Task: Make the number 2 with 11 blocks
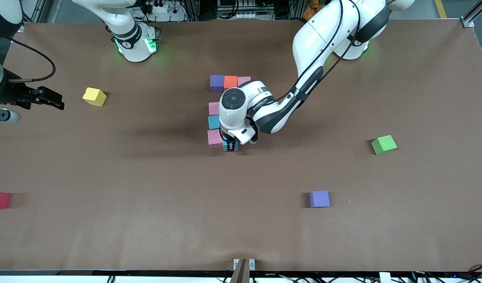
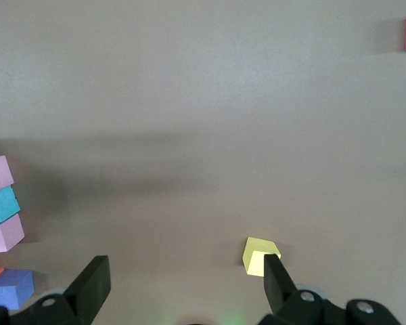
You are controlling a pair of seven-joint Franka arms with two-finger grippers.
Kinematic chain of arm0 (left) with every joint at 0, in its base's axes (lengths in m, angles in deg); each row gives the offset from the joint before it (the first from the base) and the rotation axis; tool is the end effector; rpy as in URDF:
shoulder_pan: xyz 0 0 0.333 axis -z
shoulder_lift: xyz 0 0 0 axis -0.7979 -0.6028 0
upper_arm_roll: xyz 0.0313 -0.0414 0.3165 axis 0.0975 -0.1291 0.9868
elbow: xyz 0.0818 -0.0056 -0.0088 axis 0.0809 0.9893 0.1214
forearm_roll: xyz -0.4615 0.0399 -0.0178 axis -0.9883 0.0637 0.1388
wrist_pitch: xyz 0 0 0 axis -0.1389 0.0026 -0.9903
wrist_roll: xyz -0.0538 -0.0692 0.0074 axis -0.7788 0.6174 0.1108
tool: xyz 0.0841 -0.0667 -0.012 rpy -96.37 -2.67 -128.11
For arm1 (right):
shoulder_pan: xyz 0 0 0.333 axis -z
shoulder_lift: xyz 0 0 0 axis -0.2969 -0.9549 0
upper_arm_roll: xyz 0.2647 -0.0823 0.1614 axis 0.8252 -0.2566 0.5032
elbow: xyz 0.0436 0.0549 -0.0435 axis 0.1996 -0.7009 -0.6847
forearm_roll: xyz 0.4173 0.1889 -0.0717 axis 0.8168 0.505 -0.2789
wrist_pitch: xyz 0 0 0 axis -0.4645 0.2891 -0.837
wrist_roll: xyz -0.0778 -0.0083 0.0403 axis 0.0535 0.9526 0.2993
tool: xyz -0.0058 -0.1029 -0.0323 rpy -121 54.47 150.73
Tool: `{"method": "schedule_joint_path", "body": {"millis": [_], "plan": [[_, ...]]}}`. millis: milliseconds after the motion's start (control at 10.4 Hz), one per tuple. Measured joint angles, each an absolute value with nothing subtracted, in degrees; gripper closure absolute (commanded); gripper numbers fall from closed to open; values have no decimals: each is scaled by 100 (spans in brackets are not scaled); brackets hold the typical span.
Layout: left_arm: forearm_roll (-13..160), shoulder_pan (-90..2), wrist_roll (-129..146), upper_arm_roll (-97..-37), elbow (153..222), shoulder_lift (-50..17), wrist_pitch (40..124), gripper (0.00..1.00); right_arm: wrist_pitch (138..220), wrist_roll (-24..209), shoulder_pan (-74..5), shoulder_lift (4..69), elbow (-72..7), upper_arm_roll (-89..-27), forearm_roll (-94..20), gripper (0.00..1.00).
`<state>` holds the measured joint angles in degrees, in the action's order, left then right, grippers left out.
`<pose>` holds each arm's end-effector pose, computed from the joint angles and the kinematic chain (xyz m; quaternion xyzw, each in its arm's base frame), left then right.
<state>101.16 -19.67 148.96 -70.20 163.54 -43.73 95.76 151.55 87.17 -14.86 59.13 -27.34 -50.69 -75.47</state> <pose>0.5283 -0.6194 0.1704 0.7100 0.7023 -0.0267 0.0445 0.6225 -0.0107 0.5848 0.9983 -0.0062 -0.0561 0.0134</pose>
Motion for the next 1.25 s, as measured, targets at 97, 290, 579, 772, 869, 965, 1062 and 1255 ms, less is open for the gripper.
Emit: {"method": "schedule_joint_path", "body": {"millis": [97,290,579,772,869,965,1062,1255], "plan": [[10116,-1944,14896,-7015,16354,-4392,9582,100,15162,8717,-1519,5912,-2734,-5069,-7552,0],[10116,-1904,14896,-7004,16346,-4428,9594,100,15163,8717,-1561,5912,-2734,-5069,-7564,0],[10116,-1882,14867,-6983,16326,-4443,9616,0,15168,8717,-1596,5911,-2734,-5068,-7620,0],[10116,-1881,14748,-6975,16323,-4444,9622,0,15168,8727,-1632,5911,-2734,-5067,-7651,0],[10116,-1880,14733,-6974,16322,-4444,9623,0,15171,8727,-1656,5911,-2734,-5067,-7684,0],[10116,-1880,14730,-6972,16320,-4444,9624,0,15173,8737,-1664,5907,-2734,-5067,-7724,0],[10116,-1880,14729,-6972,16317,-4444,9624,0,15174,8767,-1663,5892,-2734,-5074,-7738,0],[10116,-1881,14729,-6972,16266,-4436,9599,0,15197,8798,-1666,5872,-2734,-5074,-7745,0]]}}
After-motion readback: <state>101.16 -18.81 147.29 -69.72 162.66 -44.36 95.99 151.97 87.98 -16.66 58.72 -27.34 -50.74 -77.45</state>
